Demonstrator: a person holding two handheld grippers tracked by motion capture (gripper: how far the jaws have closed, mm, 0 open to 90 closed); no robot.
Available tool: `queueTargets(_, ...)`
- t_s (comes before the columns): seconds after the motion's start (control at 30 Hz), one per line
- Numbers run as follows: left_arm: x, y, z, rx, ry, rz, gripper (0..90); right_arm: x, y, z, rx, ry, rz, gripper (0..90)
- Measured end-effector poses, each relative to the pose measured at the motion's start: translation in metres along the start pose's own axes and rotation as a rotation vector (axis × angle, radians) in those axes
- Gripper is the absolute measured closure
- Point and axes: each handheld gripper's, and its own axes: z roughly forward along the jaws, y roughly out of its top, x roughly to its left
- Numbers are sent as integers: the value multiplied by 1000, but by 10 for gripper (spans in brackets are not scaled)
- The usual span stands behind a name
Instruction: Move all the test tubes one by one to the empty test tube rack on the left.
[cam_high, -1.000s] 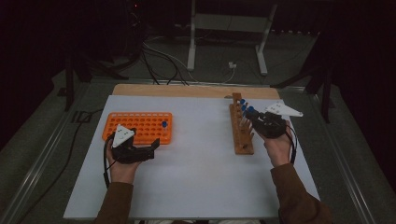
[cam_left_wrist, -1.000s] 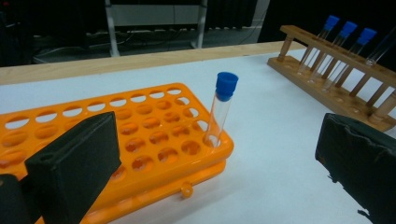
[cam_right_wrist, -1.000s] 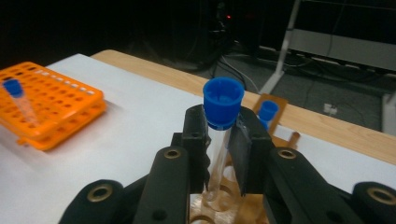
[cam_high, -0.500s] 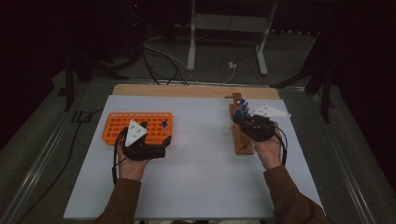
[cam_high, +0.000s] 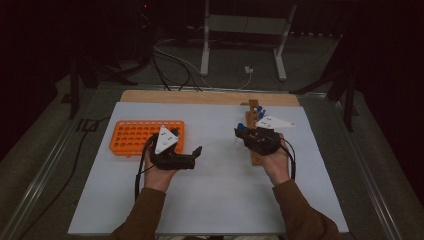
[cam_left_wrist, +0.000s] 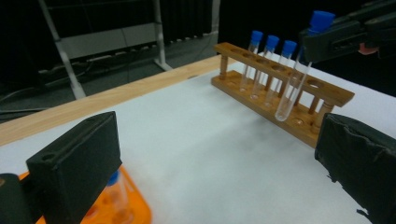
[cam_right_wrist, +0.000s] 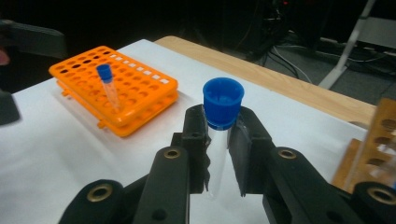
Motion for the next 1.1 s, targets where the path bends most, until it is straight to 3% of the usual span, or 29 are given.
queueTargets(0.33,-14,1,20,15,-38,17,47,11,0,8,5,52,16,773)
queueTargets(0.5,-20,1,29,25,-76,18,73,16,-1,11,12,73,19,773)
queueTargets(0.8,-25,-4,46,34,-124,21,183,28,-1,17,21,103,2,772)
queueTargets(0.93,-27,-5,50,41,-135,29,283,32,0,19,27,117,-1,772)
queueTargets(1.1,-29,-6,53,51,-156,50,481,36,0,22,28,129,-3,772)
